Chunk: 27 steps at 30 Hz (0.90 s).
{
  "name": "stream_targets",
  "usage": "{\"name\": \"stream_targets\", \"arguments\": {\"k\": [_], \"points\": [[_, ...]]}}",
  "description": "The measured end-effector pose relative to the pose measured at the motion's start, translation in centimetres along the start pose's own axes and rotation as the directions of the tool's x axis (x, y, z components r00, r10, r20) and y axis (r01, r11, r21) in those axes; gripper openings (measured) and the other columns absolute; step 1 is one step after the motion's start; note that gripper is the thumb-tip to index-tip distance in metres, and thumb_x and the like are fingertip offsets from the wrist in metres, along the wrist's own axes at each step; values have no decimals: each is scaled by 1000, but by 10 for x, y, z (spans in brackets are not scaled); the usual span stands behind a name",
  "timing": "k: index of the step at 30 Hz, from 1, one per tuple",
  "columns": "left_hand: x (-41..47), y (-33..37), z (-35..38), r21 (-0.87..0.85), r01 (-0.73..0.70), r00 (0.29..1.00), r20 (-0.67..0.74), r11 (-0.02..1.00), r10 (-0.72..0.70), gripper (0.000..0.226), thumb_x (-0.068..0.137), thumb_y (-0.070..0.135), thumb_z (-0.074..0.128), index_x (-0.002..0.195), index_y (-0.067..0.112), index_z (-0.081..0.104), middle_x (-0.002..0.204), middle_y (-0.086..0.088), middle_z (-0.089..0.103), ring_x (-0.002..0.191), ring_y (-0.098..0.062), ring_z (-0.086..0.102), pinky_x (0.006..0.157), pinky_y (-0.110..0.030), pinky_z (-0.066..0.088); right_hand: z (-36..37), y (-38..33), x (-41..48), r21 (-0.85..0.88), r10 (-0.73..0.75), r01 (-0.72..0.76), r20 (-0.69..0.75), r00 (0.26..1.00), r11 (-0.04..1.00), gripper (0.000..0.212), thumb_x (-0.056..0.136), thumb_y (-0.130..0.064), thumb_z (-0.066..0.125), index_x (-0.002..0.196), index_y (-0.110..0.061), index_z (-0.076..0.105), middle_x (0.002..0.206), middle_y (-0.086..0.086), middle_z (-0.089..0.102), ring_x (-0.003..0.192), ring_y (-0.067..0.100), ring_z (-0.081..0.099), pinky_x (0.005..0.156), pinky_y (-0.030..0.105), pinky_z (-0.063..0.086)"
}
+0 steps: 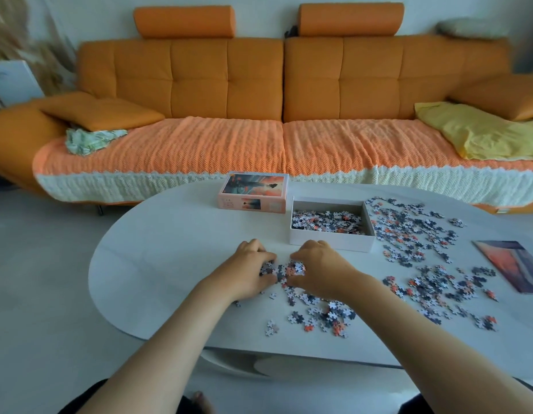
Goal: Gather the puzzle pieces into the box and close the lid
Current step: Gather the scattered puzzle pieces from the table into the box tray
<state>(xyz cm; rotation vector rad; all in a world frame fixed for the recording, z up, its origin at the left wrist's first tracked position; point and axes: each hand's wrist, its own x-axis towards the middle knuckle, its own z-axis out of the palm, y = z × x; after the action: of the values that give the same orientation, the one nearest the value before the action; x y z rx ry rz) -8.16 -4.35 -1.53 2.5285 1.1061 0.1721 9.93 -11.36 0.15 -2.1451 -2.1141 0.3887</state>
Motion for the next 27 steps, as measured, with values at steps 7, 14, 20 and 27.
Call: {"name": "stream_targets", "arguments": {"k": [7,14,20,27], "points": [[0,14,-3,-15,0,1000,25,1000,0,75,83,59,63,146,26,39,132,5,41,128,-13,36,102,-36,40,-16,16,-17,106,67,-62,-40,997,992,59,82,-48,68,136,-29,53,135,-2,50,120,15,46,101,32,43],[6,32,7,115,-32,995,99,993,21,86,75,68,62,146,26,38,133,3,35,128,-17,27,103,-38,36,-9,20,-25,43,120,-124,82,989,991,70,80,-54,67,141,-27,46,134,5,38,125,22,36,106,42,39],[18,40,10,0,-50,995,82,999,49,83,80,54,68,149,24,32,140,3,37,134,-16,27,106,-39,36,-17,25,-23,123,116,-120,41,992,985,65,83,-46,69,141,-25,48,133,1,44,120,20,47,103,34,42],[22,36,5,117,-21,990,139,993,5,81,80,63,61,148,30,33,130,6,34,127,-15,26,103,-39,36,-21,31,-31,1,196,-198,152,969,980,80,74,-63,69,140,-24,45,132,6,37,121,25,43,100,40,44]]}}
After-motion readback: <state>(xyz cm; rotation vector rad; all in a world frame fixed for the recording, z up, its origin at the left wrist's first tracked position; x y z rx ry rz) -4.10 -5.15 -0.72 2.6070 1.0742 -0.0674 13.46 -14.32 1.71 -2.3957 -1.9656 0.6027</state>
